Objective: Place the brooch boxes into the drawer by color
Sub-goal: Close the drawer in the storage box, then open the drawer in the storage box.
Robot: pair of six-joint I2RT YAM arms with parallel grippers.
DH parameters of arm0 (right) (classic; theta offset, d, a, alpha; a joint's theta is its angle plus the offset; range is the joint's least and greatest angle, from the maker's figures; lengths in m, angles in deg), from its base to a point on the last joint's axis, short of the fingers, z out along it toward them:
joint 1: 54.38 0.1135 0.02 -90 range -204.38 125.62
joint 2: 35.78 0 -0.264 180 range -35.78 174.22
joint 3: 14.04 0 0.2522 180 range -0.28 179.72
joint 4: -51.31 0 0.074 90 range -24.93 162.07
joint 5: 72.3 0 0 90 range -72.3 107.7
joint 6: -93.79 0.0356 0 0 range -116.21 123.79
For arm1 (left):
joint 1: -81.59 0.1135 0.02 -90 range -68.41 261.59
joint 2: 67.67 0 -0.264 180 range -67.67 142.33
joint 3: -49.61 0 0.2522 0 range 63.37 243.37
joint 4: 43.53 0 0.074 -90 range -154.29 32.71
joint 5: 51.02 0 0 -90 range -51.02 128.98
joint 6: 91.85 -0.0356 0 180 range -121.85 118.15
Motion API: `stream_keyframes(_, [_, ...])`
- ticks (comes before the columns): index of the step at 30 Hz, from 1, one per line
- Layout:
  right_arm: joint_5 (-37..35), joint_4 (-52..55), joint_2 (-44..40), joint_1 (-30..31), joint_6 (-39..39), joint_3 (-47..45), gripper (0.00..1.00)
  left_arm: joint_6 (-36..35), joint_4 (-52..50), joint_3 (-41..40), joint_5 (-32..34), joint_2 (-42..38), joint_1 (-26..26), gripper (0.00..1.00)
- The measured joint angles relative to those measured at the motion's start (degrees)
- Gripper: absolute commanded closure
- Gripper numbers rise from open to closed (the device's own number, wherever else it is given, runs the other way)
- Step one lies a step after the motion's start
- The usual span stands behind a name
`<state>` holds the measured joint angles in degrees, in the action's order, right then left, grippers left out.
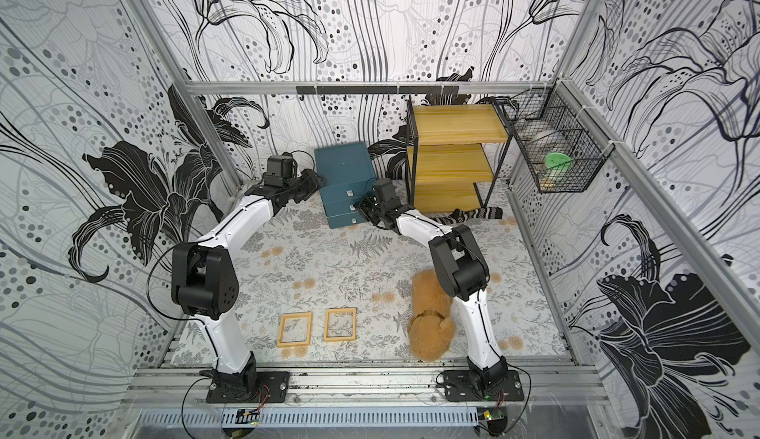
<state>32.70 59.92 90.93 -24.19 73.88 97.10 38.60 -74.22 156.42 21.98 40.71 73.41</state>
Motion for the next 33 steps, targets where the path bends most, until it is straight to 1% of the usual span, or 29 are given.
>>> stream_keyframes(7, [-0.04,-0.66,0.07,0.0,1.33,-0.28,0.81,0.04,0.02,0.0,-0.04,0.0,0.0,0.59])
stream_keyframes(9, [-0.63,-2.12,-0.59,0.0,1.46,-2.03,0.8,0.04,0.02,0.0,-0.11,0.0,0.0,0.59])
stream_keyframes(12, [-1.46,-3.72,-3.41,-0.07,1.68,-7.48,0.79,0.09,0.0,0.0,-0.17,0.0,0.0,0.59])
stream_keyframes(15, [-1.49,-5.29,-6.78,-0.09,2.56,-13.53,0.75,0.2,0.0,0.0,-0.2,0.0,0.0,0.59])
stream_keyframes(17, [-1.09,-6.88,-8.26,-0.07,3.06,-16.87,0.71,0.22,0.0,0.0,-0.2,0.0,0.0,0.59])
stream_keyframes(21, [-0.11,-9.73,-8.5,-0.07,4.22,-20.65,0.62,0.44,0.0,0.0,-0.2,0.0,0.0,0.59])
stream_keyframes(23, [0.59,-10.73,-7.91,-0.07,4.52,-20.79,0.59,0.55,0.0,0.0,-0.2,0.0,0.0,0.59])
stream_keyframes(26, [1.79,-12.59,-6.45,-0.07,4.63,-19.85,0.58,0.76,-0.02,0.0,-0.2,0.0,0.0,0.59])
stream_keyframes(33, [4.17,-15.06,-0.04,-0.07,6.05,-15.04,0.52,0.87,-0.04,0.0,-0.22,0.0,0.0,0.59])
